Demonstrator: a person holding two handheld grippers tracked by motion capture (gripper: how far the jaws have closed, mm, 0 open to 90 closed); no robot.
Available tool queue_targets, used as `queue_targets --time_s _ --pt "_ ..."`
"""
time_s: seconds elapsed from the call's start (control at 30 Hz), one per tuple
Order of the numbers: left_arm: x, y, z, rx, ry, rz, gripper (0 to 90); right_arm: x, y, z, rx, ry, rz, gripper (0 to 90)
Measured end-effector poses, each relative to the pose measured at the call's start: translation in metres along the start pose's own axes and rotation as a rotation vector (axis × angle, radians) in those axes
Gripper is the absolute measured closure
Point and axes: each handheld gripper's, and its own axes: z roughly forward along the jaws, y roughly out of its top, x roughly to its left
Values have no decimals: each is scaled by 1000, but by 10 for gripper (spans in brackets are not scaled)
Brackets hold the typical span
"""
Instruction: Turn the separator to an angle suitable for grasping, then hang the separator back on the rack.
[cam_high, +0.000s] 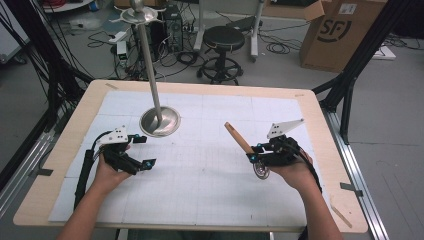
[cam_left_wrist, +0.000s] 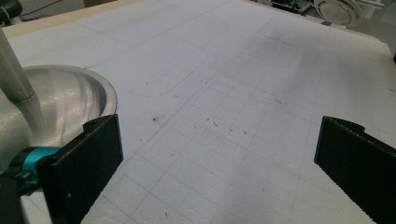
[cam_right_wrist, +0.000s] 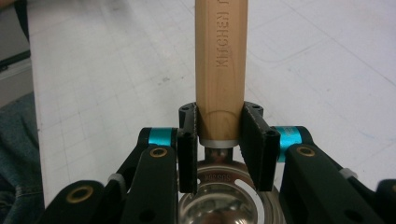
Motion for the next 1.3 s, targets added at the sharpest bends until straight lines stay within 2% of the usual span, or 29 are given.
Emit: queue_targets --time_s 0.23,0.5,0.57,0.67,0.8,1.03,1.2,1.3 --pt "0 0 -1 -5 2 -4 17 -2 5 -2 -48 3 -15 690" --pt "2 0 -1 -15 4 -7 17 -1 10 -2 -77 12 -36 690" --pt "3 0 -1 -21 6 -11 17 0 10 -2 -71 16 -24 690" --pt "3 0 -1 -19 6 -11 17 -1 12 -2 -77 21 -33 690" --pt "3 0 -2 -25 4 -13 17 -2 16 -3 -103 27 -30 690" --pt "4 0 -1 -23 3 -15 17 -5 32 -8 -168 17 -62 689" --pt "3 0 -3 -24 2 -9 17 -7 48 -10 -198 34 -75 689" --pt "2 1 -3 -27 4 -12 17 -9 62 -10 -214 53 -67 689"
